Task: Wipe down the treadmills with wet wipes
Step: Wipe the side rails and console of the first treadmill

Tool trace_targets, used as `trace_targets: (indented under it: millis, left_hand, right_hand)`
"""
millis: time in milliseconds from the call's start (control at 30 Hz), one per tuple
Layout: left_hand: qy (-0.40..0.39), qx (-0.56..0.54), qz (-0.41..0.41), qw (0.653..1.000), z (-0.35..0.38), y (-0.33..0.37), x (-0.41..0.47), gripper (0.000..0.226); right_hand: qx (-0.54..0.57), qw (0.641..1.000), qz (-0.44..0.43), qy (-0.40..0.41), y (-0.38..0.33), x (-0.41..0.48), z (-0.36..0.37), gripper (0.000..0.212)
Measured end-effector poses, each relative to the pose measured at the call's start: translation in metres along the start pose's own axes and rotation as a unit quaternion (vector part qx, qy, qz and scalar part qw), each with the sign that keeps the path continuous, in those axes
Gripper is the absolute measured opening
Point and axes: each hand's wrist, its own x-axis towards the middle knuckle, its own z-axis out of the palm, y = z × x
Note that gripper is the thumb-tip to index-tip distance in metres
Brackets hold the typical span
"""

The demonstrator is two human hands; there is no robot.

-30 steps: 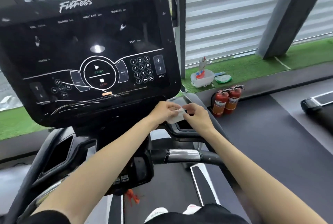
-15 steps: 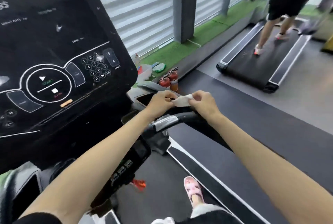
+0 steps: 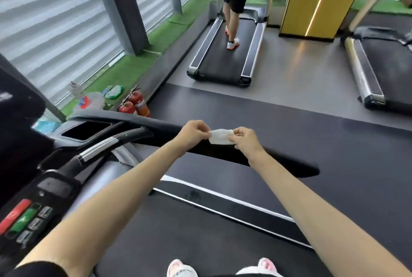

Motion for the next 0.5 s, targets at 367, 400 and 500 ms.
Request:
trace_targets:
  millis: [367, 400, 500]
  left_hand:
    - [0.130, -0.028, -0.064, 0.989, 0.053, 0.008, -0.054, 0.013]
    - [0.146, -0.033, -0.066, 0.987, 0.043, 0.006, -0.062, 0.014]
    - [0.199, -0.041, -0.069, 0.977, 0.008, -0.004, -0.085, 0.018]
  right_hand:
    - [-0.038, 0.991, -0.005, -0.126, 0.009, -0.008, -0.035, 0.009]
    - [-0.039, 0.989, -0.013, -0.143, 0.004, -0.012, -0.027, 0.009]
    - [-0.041, 0.981, -0.037, -0.184, -0.014, -0.021, 0.005, 0.005]
